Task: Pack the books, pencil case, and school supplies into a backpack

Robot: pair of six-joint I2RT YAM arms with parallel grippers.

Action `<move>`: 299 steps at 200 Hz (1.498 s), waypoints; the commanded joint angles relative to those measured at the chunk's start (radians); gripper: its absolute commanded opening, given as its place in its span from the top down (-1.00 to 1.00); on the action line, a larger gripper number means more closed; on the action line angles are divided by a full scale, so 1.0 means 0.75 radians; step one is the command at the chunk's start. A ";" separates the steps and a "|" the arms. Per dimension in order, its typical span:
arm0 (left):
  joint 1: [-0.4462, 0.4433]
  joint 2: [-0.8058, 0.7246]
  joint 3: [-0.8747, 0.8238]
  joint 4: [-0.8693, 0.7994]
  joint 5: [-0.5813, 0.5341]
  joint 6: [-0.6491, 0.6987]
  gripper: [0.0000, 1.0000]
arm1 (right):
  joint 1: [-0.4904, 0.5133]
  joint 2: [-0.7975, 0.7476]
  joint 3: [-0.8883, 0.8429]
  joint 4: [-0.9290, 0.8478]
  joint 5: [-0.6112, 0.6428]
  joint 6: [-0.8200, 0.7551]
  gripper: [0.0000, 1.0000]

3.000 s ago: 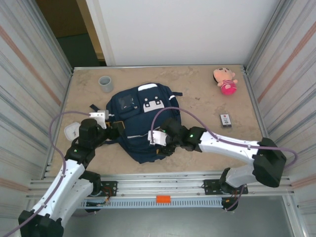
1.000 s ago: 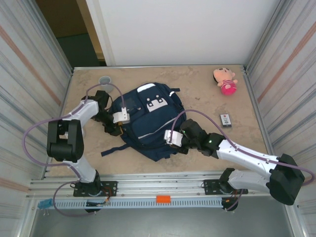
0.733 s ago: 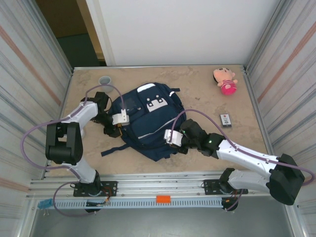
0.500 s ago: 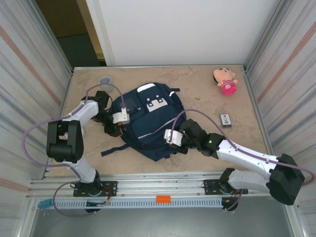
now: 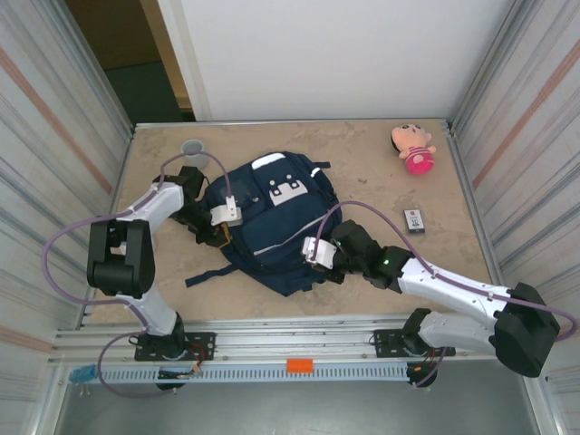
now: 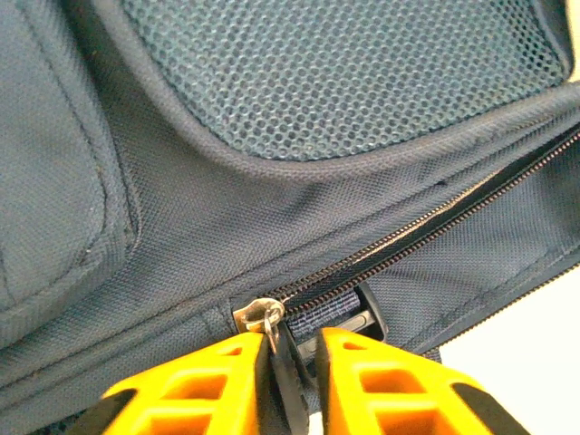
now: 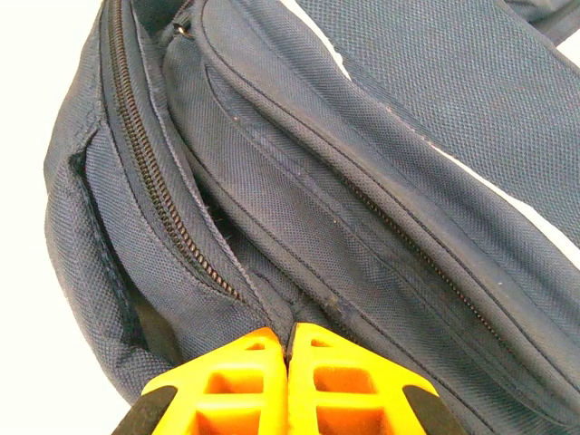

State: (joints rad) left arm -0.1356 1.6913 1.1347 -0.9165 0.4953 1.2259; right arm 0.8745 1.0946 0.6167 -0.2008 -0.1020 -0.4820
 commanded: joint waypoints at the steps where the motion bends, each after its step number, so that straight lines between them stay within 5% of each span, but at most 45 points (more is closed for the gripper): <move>1: -0.014 -0.039 0.005 -0.035 -0.018 -0.020 0.69 | -0.009 -0.044 -0.006 0.088 0.003 0.059 1.00; 73: -0.033 -0.040 -0.039 0.028 -0.147 -0.088 0.53 | -0.009 -0.091 -0.022 0.088 0.023 0.078 1.00; 93: -0.042 -0.054 -0.052 0.036 -0.147 -0.100 0.65 | -0.010 -0.103 -0.028 0.097 0.026 0.088 1.00; 125: -0.070 -0.112 -0.053 0.003 -0.058 -0.162 0.86 | -0.010 -0.100 -0.044 0.169 0.062 0.176 1.00; 191: -0.246 -0.262 -0.143 -0.020 0.133 -0.325 0.90 | 0.028 0.021 -0.071 0.382 0.130 0.357 1.00; 290: -0.398 -0.428 -0.294 0.161 0.145 -0.612 0.95 | 0.045 0.021 -0.072 0.467 0.208 0.527 1.00; 299: -0.394 -0.469 -0.328 0.229 0.125 -0.671 0.97 | 0.025 -0.026 -0.074 0.427 0.143 0.530 0.79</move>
State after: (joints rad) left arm -0.4232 1.4322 0.9401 -0.8463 0.5278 0.8455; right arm 0.9161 1.1515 0.5568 0.0380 0.0525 -0.1486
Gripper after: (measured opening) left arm 0.058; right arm 0.041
